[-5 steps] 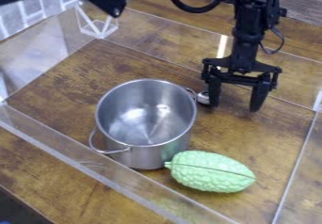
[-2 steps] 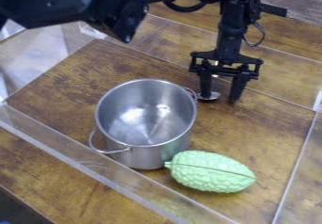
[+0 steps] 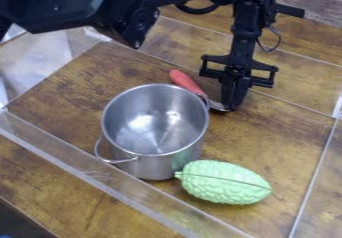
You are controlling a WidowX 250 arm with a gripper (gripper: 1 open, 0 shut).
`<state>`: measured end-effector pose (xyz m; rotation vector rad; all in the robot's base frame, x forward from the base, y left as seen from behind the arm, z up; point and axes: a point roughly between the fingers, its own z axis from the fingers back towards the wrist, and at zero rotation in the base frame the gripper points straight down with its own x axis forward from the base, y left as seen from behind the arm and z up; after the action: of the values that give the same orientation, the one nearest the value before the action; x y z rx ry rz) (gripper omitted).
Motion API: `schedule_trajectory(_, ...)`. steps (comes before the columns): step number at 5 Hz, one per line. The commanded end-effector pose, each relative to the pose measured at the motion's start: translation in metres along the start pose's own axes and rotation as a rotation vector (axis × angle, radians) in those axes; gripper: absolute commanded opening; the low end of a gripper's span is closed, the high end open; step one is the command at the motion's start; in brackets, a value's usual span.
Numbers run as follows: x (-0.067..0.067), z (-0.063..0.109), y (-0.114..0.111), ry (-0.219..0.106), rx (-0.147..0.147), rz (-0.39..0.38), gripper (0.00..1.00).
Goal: Move the orange spoon to the left
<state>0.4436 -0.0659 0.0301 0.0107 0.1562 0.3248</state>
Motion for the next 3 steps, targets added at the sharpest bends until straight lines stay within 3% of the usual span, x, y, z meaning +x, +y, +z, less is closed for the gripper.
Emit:
schedule_trajectory(1,0.003,0.029,0.015,-0.031,-0.047,0.005,1.00)
schedule_trajectory(2,0.008,0.027,0.018,-0.024,-0.048,0.013,0.00)
schedule_trajectory(3,0.013,0.024,0.021,-0.019,-0.051,0.020,0.00)
